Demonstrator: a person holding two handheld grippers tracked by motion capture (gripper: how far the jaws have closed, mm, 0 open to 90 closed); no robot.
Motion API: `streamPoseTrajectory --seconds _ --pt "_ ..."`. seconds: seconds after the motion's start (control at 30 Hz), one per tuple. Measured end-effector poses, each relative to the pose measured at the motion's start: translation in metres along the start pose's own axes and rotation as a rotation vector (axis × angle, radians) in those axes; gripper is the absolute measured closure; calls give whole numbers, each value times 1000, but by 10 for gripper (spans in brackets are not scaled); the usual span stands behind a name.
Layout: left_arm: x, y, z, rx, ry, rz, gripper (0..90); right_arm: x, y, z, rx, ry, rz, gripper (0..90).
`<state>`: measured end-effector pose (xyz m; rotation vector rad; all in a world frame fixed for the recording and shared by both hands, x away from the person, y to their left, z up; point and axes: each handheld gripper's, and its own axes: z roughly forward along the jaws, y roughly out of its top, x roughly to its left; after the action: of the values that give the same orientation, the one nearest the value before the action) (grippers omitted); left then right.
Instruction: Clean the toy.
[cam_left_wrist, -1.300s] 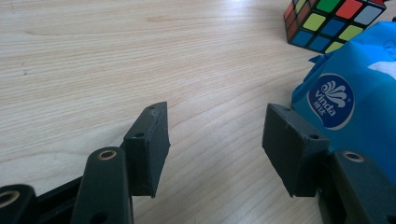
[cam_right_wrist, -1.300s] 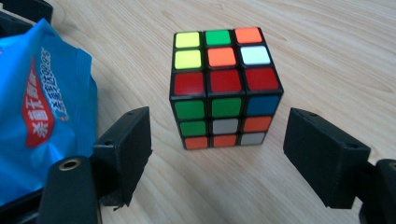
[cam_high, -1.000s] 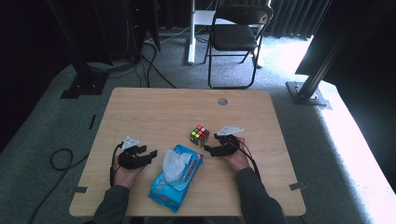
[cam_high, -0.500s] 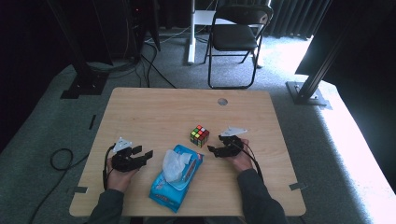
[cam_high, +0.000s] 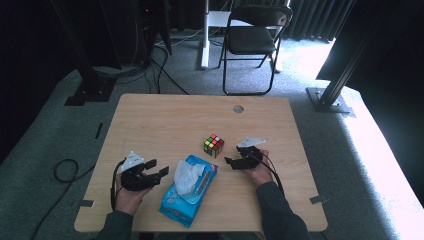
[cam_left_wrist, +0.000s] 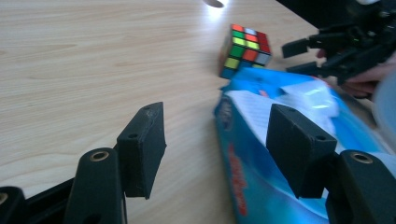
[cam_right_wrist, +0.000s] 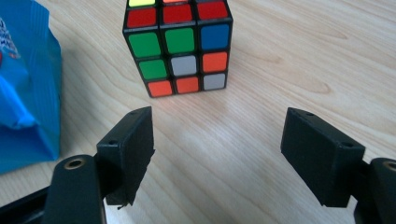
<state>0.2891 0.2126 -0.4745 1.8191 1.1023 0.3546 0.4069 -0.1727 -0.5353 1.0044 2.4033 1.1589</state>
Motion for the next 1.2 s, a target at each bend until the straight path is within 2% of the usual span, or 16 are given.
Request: streamPoseTrajectory --seconds 0.23,0.4,0.6,0.77,0.83,0.93,1.0,1.1,1.2 --pt "-23 -1 3 13 -35 44 353 1 -7 -7 12 2 -15 254" --pt "-35 0 13 22 -72 69 341 3 -11 -7 31 6 -21 255" --pt "-40 0 29 65 -79 100 341 3 -13 -5 40 5 -15 255" --pt "-41 -2 39 108 -71 105 363 4 -14 -3 41 7 -21 255" --pt "-42 -3 41 127 -62 112 411 3 -15 -2 42 4 -16 255" --pt "-47 -4 39 121 -46 152 566 1 -16 -1 43 2 -4 256" --pt "-50 -3 37 108 -61 173 673 0 -16 -1 41 0 -3 256" --pt "-57 -3 36 119 -80 224 826 0 -16 -1 41 -3 -4 256" --pt "-59 -2 35 115 -100 243 884 -1 -16 0 43 -4 -1 257"
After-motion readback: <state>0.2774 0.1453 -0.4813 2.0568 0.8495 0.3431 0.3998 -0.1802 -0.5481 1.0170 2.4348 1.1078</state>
